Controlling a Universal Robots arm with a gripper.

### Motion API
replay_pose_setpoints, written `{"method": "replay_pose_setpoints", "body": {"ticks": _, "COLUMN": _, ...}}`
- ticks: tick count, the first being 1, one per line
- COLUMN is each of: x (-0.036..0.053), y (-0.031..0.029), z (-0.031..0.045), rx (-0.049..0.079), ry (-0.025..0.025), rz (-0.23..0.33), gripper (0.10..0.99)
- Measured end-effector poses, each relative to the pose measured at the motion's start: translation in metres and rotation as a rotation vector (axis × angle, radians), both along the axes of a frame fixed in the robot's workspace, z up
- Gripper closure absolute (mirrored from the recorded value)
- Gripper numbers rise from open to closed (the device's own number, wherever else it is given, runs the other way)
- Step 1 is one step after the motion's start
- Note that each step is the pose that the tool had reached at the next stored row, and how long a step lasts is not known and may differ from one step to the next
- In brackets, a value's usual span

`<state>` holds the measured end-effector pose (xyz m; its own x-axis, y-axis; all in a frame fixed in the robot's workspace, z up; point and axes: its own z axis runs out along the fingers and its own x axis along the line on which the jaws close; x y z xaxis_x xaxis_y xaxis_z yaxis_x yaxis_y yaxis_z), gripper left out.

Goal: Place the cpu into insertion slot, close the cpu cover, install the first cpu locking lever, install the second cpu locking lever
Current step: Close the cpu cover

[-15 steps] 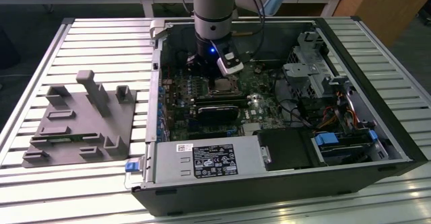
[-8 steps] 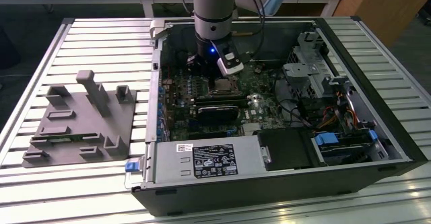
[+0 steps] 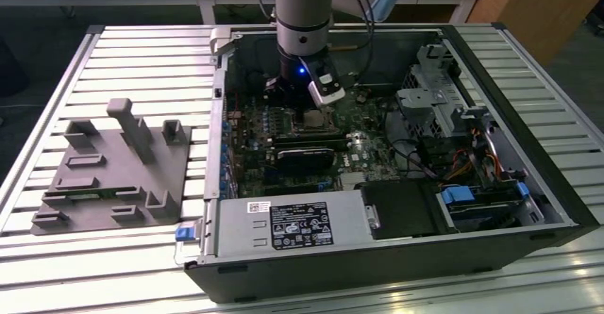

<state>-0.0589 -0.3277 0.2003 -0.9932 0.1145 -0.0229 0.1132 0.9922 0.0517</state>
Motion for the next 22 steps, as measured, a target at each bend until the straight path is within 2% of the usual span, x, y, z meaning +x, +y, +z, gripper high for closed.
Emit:
{"method": "replay_pose_setpoints", "body": {"ticks": 4, "x": 0.0001, "y": 0.0, "z": 0.0017, "rx": 0.0, "ry": 0.0001, "rz": 0.0, "gripper": 0.98}}
{"method": "replay_pose_setpoints", "body": {"ticks": 10, "x": 0.0001, "y": 0.0, "z": 0.0118, "rx": 0.0, "ry": 0.0, "rz": 0.0, "gripper": 0.98}}
{"method": "replay_pose_setpoints", "body": {"ticks": 14, "x": 0.0004, "y": 0.0001, "z": 0.0123, "rx": 0.0, "ry": -0.0003, "rz": 0.0, "gripper": 0.98}}
{"method": "replay_pose_setpoints", "body": {"ticks": 16, "x": 0.0036, "y": 0.0, "z": 0.0124, "rx": 0.0, "ry": -0.0001, "rz": 0.0, "gripper": 0.98}}
{"method": "replay_pose_setpoints", "body": {"ticks": 22, "x": 0.0204, "y": 0.0, "z": 0.0124, "rx": 0.0, "ry": 0.0012, "rz": 0.0, "gripper": 0.98}}
